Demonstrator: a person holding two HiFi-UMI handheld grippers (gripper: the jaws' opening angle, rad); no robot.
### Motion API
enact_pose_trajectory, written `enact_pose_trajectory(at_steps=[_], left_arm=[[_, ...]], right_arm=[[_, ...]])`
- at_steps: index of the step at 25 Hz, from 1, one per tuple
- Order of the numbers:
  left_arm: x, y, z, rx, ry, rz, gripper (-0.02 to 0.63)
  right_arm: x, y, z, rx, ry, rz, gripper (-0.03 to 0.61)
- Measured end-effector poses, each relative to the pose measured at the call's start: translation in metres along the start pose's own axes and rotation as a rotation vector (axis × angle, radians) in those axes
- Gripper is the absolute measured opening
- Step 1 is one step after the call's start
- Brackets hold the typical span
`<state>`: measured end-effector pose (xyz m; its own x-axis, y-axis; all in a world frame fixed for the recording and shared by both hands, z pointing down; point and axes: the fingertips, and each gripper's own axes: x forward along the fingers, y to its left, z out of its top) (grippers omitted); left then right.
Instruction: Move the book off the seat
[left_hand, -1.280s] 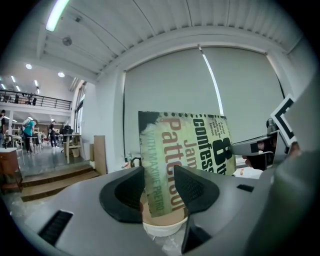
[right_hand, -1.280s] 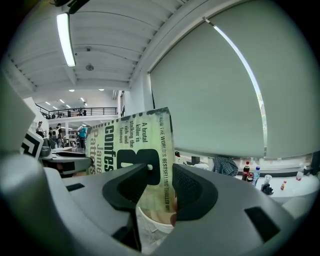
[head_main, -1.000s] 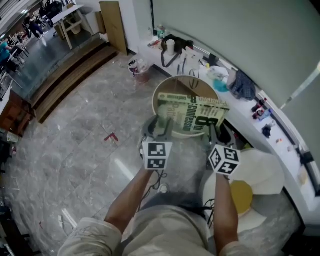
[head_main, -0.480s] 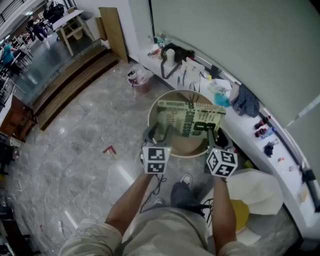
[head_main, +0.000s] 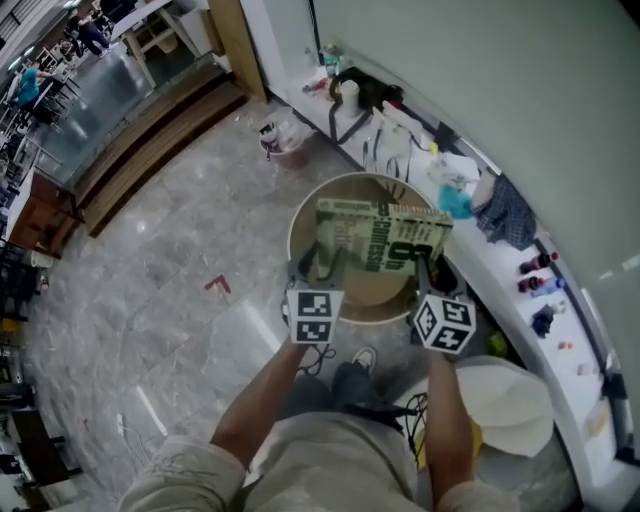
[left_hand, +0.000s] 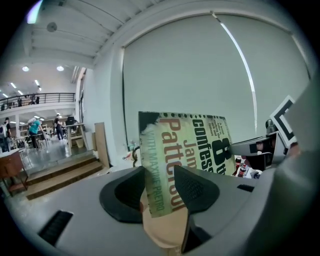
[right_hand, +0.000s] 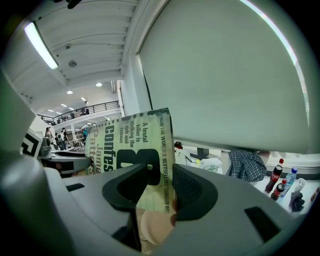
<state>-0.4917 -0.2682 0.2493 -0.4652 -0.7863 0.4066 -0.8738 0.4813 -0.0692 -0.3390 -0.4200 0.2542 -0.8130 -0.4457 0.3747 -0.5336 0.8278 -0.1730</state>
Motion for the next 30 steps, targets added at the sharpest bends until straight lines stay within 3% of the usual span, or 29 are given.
enact_pose_trajectory(at_steps=[10, 19, 30], left_arm=[[0.052, -0.001, -0.063, -0.013, 0.14, -0.027, 0.189], [0.093, 0.024, -0.143, -0.084, 0.266, -0.066, 0.189], [0.144, 0.039, -0.258, -0.125, 0.417, -0.085, 0.189]], right_arm=[[0.046, -0.019, -0.068, 0.042, 0.159, -0.005, 0.161], [0.096, -0.009, -0.137, 0.068, 0.288, -0.034, 0.161], [0.151, -0.009, -0.25, 0.106, 0.447, -0.053, 0.161]])
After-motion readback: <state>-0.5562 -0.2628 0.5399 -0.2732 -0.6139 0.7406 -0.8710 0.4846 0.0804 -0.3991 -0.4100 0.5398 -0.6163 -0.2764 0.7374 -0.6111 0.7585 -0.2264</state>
